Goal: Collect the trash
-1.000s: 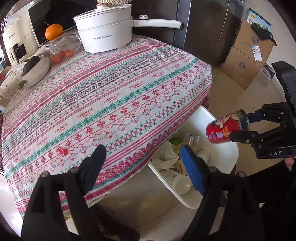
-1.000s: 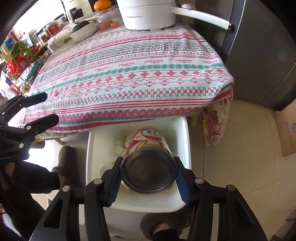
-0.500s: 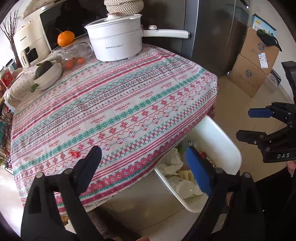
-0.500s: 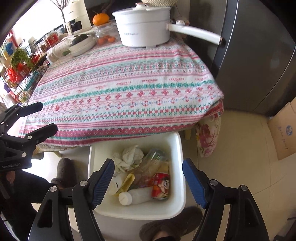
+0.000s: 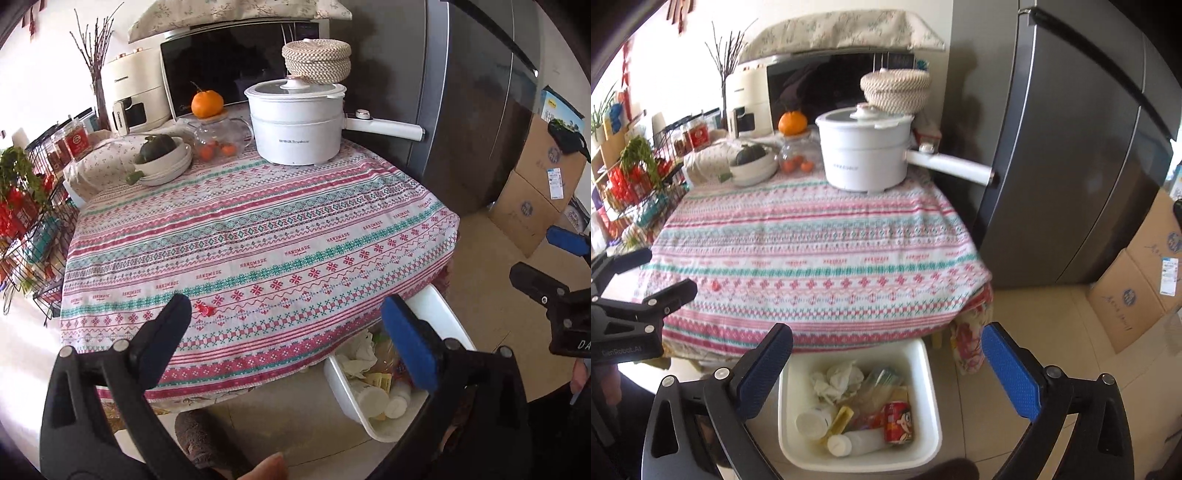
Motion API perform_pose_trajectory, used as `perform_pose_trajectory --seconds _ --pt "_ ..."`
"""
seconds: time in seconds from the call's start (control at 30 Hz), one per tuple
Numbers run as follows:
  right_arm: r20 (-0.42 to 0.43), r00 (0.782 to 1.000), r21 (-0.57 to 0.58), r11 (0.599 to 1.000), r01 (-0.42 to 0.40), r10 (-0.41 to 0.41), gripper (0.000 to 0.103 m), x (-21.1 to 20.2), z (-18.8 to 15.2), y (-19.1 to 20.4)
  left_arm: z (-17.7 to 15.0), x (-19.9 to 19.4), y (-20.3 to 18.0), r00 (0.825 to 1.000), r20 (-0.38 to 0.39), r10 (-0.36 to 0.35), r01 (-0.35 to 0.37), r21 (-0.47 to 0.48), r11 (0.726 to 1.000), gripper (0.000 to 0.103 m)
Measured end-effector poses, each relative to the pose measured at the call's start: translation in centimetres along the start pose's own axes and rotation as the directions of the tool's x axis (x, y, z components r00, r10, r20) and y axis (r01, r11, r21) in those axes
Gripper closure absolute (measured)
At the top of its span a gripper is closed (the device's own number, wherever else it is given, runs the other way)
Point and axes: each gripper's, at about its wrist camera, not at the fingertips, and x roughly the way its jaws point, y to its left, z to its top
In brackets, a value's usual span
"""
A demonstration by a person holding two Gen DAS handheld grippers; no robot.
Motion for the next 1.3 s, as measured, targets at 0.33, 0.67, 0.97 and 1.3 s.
perform_pose_trajectory --seconds 0.33,0.67,0.97,1.3 --pt "0.115 0.993 0.010 1.000 0.020 -0.021 0.000 -1.7 1.1 0.9 -0.1 -1.1 0.7 0.997 0.056 0.045 -0.043 -0.046 0.998 0.001" --pt "0.129 0.991 0.007 1.000 0.029 -0.030 0.000 -1.7 1.1 1.4 -0.3 -1.1 0.7 0.997 0.055 0.063 -0.060 -0.053 0.997 0.001" --pt "0.117 0.993 0.002 0.999 0.033 -0.033 0.000 -1.2 0.9 1.5 -0.3 -1.3 0.6 0.996 0.062 0.066 -0.063 -0.050 0.997 0.001" --pt "0.114 0.993 0.003 0.999 0.035 -0.035 0.000 -1.0 0.9 1.5 -0.3 -1.3 0.6 0.996 0.065 0.067 -0.064 -0.048 0.997 0.001"
